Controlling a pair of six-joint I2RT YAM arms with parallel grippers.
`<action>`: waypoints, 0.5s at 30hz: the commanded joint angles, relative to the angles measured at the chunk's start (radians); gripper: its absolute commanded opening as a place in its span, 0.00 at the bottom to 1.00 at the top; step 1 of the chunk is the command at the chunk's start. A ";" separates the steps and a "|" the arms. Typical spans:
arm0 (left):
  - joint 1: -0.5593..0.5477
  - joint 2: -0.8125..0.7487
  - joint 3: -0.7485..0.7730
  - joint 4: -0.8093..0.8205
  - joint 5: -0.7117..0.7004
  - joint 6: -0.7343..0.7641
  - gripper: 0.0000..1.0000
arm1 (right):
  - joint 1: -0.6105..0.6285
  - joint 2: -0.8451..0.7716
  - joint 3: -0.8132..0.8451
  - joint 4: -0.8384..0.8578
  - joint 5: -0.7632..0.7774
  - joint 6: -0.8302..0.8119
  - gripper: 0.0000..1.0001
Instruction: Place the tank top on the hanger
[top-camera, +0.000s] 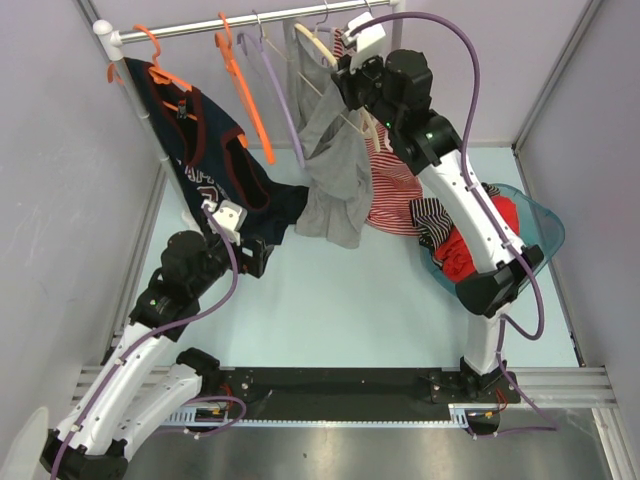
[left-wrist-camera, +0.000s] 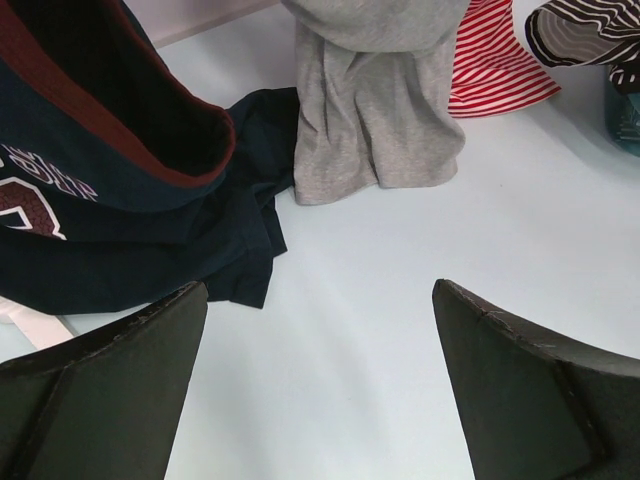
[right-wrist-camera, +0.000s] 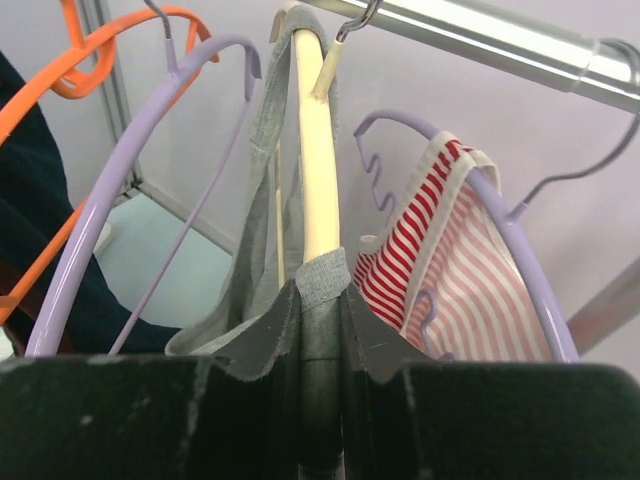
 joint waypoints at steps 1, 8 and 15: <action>0.008 -0.005 0.010 0.014 0.024 -0.021 0.99 | -0.001 0.023 0.085 0.127 -0.053 -0.008 0.00; 0.008 0.001 0.011 0.014 0.032 -0.023 0.99 | -0.001 0.096 0.142 0.119 -0.057 0.002 0.00; 0.008 0.003 0.011 0.014 0.038 -0.023 0.99 | -0.009 0.130 0.166 0.127 -0.052 0.005 0.00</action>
